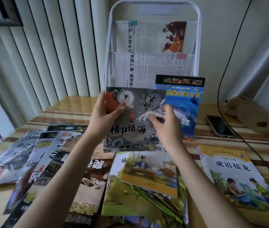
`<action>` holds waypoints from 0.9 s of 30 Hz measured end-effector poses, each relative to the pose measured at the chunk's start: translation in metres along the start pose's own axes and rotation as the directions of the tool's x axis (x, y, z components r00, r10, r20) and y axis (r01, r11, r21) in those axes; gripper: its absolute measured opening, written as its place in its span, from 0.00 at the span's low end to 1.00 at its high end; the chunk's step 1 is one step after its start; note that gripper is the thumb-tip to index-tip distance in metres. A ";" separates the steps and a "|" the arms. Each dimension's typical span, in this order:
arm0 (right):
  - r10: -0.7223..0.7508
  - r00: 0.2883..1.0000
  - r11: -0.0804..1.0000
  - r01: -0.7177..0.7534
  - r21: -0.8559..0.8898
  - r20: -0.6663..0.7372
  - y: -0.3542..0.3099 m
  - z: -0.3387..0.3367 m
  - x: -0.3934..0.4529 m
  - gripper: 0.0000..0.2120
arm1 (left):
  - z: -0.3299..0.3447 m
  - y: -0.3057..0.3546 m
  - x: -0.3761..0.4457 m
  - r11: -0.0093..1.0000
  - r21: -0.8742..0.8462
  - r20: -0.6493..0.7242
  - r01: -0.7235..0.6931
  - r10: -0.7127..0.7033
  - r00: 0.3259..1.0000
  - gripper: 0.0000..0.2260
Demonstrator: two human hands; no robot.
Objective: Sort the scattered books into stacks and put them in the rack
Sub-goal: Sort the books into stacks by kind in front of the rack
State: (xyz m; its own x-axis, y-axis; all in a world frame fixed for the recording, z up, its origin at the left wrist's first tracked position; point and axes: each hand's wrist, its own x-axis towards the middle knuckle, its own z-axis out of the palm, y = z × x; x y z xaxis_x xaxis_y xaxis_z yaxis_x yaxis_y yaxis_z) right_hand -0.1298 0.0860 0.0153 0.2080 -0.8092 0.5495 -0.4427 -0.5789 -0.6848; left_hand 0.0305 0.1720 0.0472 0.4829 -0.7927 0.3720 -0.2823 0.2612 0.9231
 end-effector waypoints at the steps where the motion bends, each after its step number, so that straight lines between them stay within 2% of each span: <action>1: -0.030 0.998 0.999 0.029 -0.021 -0.052 -0.004 0.013 0.016 0.15 | -0.004 -0.002 0.015 0.991 0.115 -0.054 -0.076 0.082 0.995 0.15; 3: -0.029 0.997 0.995 0.022 -0.099 -0.070 -0.007 0.040 0.038 0.22 | -0.009 -0.017 0.042 0.933 0.343 -0.147 -0.107 0.166 0.975 0.21; 4: -0.002 1.000 0.985 0.000 -0.173 -0.016 -0.003 0.054 0.044 0.24 | -0.011 -0.030 0.051 0.908 0.413 -0.163 -0.072 0.152 0.975 0.26; 6: 0.076 0.989 0.940 -0.027 -0.341 0.130 0.012 0.077 0.044 0.19 | -0.013 -0.069 0.059 0.888 0.458 -0.167 0.044 0.037 0.985 0.40; 8: 0.170 0.959 0.887 -0.050 -0.458 0.225 0.034 0.087 0.030 0.14 | -0.008 -0.109 0.052 0.791 0.580 -0.170 0.196 -0.117 0.978 0.48; 10: 0.236 0.938 0.865 -0.084 -0.495 0.252 0.052 0.092 0.018 0.16 | -0.002 -0.137 0.039 0.718 0.664 -0.136 0.208 -0.158 0.978 0.48; 14: 0.264 0.931 0.850 -0.102 -0.517 0.251 0.061 0.096 0.020 0.17 | 0.010 -0.139 0.031 0.727 0.676 -0.106 0.120 -0.065 0.992 0.45; 17: 0.250 0.950 0.800 -0.094 -0.593 0.186 0.058 0.096 0.017 0.20 | 0.013 -0.132 0.028 0.677 0.730 -0.134 0.090 0.013 0.991 0.44; 18: 0.260 0.952 0.772 -0.102 -0.627 0.164 0.057 0.093 0.014 0.21 | 0.014 -0.129 0.026 0.650 0.757 -0.134 0.066 0.055 0.989 0.44; 20: 0.272 0.950 0.746 -0.107 -0.657 0.154 0.054 0.084 0.008 0.24 | 0.017 -0.122 0.023 0.576 0.813 -0.072 -0.087 0.247 0.966 0.40; 22: 0.221 0.968 0.790 -0.106 -0.604 0.120 0.056 0.067 0.001 0.23 | 0.027 -0.109 0.015 0.534 0.803 0.040 -0.264 0.394 0.918 0.30; 24: 0.150 0.989 0.842 -0.126 -0.524 0.004 0.062 0.037 -0.003 0.21 | 0.041 -0.085 0.001 0.630 0.702 0.166 -0.332 0.308 0.937 0.16; 25: 0.151 0.987 0.842 -0.157 -0.516 -0.053 0.068 0.019 -0.005 0.20 | 0.049 -0.074 -0.008 0.693 0.656 0.250 -0.299 0.174 0.952 0.15; 26: 0.190 0.978 0.821 -0.204 -0.533 -0.082 0.074 0.000 -0.007 0.20 | 0.057 -0.068 -0.016 0.719 0.649 0.336 -0.247 0.019 0.942 0.19; 27: 0.268 0.960 0.778 -0.267 -0.568 -0.083 0.084 -0.018 -0.009 0.19 | 0.067 -0.064 -0.023 0.699 0.685 0.412 -0.207 -0.136 0.901 0.26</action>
State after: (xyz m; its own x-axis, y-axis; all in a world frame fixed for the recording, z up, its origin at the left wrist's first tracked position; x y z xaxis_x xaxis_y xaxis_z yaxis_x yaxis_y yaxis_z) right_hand -0.1846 0.0464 -0.0391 0.0083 -0.9233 0.3839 -0.8958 -0.1774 -0.4075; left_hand -0.0178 0.1369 -0.0267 0.1324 -0.9766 0.1693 -0.8647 -0.0304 0.5014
